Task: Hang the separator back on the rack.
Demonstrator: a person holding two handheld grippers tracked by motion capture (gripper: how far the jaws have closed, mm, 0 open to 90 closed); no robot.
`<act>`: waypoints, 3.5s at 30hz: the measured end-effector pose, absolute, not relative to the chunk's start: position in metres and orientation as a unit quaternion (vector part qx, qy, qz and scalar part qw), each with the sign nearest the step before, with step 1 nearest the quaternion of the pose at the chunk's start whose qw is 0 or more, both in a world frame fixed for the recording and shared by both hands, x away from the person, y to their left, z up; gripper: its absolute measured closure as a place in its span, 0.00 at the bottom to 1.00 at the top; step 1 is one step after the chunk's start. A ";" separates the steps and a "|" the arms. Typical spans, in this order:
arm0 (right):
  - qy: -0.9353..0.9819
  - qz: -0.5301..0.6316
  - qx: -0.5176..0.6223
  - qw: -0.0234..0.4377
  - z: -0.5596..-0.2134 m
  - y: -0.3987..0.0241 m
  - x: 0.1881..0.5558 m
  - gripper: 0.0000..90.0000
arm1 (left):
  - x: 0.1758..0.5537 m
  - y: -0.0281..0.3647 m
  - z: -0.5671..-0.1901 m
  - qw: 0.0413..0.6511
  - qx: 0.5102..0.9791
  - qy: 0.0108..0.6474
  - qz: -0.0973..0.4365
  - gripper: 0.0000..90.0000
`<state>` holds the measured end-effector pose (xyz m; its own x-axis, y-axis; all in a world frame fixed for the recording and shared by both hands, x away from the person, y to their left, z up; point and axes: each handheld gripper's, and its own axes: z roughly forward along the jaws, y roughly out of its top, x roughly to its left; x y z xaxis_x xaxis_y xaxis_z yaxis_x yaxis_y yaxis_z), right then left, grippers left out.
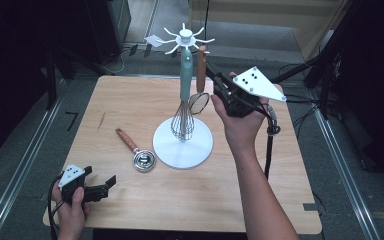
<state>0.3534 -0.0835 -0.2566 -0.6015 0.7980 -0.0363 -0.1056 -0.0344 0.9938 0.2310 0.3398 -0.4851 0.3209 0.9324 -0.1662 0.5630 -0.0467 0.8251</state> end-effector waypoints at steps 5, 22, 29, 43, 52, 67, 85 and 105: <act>0.601 0.665 0.284 0.342 -0.249 -0.082 0.354 1.00 | 0.231 0.339 -0.485 0.428 0.690 0.542 0.217 0.00; 0.588 0.685 0.268 0.337 -0.227 -0.085 0.347 1.00 | 0.231 0.339 -0.485 0.427 0.690 0.542 0.218 0.00; 0.581 0.698 0.258 0.330 -0.224 -0.089 0.338 1.00 | 0.231 0.339 -0.485 0.427 0.691 0.541 0.219 0.00; 0.589 0.705 0.237 0.317 -0.221 -0.074 0.318 1.00 | 0.231 0.339 -0.485 0.424 0.690 0.543 0.221 0.00; 0.602 0.697 0.221 0.320 -0.218 -0.058 0.308 1.00 | 0.231 0.339 -0.485 0.424 0.689 0.546 0.220 0.00; 0.575 0.699 0.276 0.324 -0.221 -0.068 0.321 1.00 | 0.231 0.339 -0.485 0.423 0.689 0.547 0.219 0.00; 0.586 0.700 0.257 0.318 -0.221 -0.055 0.316 1.00 | 0.232 0.340 -0.485 0.426 0.688 0.547 0.216 0.00; 0.615 0.646 0.317 0.322 -0.297 -0.102 0.321 0.79 | 0.232 0.339 -0.485 0.423 0.684 0.553 0.216 0.00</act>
